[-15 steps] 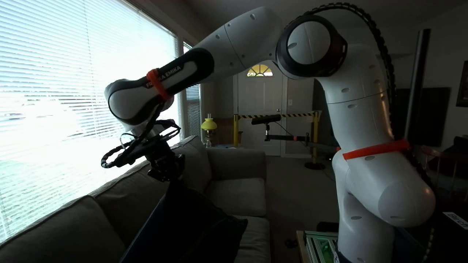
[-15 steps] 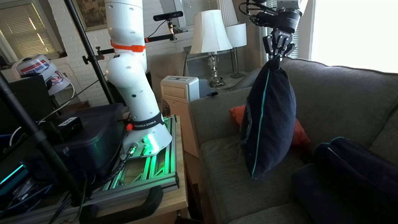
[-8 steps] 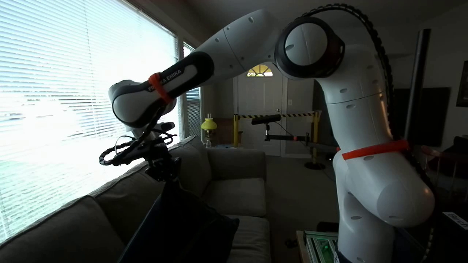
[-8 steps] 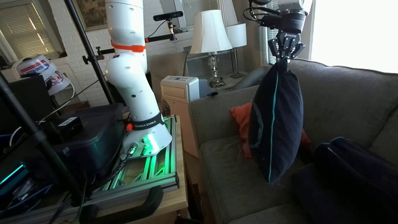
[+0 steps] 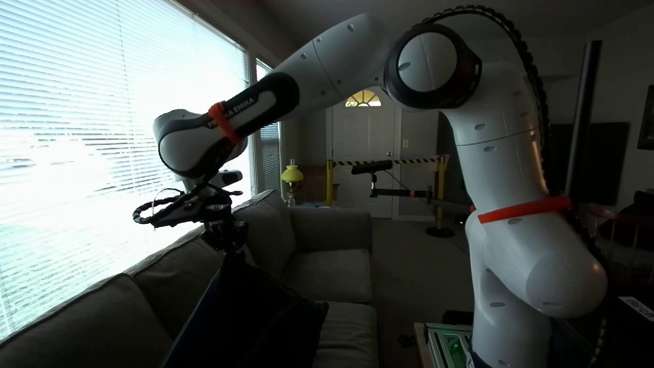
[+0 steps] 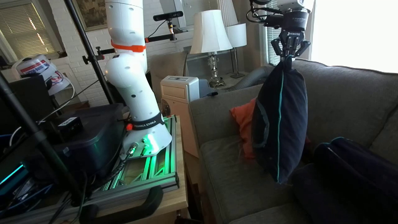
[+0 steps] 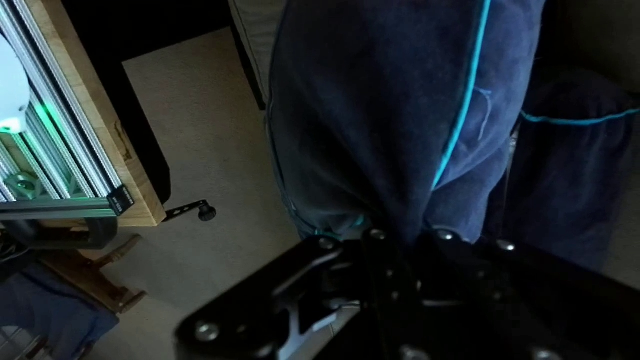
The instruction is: Move the left black pillow to the right
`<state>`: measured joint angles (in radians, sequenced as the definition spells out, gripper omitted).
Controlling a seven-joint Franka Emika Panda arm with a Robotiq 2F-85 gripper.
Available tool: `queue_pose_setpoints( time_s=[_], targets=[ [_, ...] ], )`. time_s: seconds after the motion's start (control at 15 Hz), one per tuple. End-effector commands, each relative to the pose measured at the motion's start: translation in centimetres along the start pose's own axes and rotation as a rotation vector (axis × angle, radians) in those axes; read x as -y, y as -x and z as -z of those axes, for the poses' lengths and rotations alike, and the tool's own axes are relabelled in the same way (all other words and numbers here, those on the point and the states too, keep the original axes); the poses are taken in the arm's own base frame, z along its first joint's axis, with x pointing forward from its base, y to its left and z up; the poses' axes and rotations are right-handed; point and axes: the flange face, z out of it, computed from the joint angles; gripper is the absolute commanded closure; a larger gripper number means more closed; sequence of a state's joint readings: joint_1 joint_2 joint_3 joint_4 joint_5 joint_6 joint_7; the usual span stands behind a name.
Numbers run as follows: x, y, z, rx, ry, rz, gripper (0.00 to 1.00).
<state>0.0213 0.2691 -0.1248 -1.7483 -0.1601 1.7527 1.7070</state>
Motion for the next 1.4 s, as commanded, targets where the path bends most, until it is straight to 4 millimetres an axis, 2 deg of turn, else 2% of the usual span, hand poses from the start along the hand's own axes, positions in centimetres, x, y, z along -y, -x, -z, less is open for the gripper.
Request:
queue_pose_setpoints(
  time_s=[0.0, 0.33, 0.53, 1.33],
  targets=[
    [-0.4, -0.4, 2.7, 0.034, -0.060, -0.072, 0.97],
    [-0.4, -0.3, 4.2, 0.059, -0.099, -0.139, 0.97],
    [-0.4, -0.3, 4.4, 0.073, -0.112, -0.196, 0.97],
    [1.9, 0.1, -2.7, 0.004, -0.004, -0.358, 0.97]
  ],
)
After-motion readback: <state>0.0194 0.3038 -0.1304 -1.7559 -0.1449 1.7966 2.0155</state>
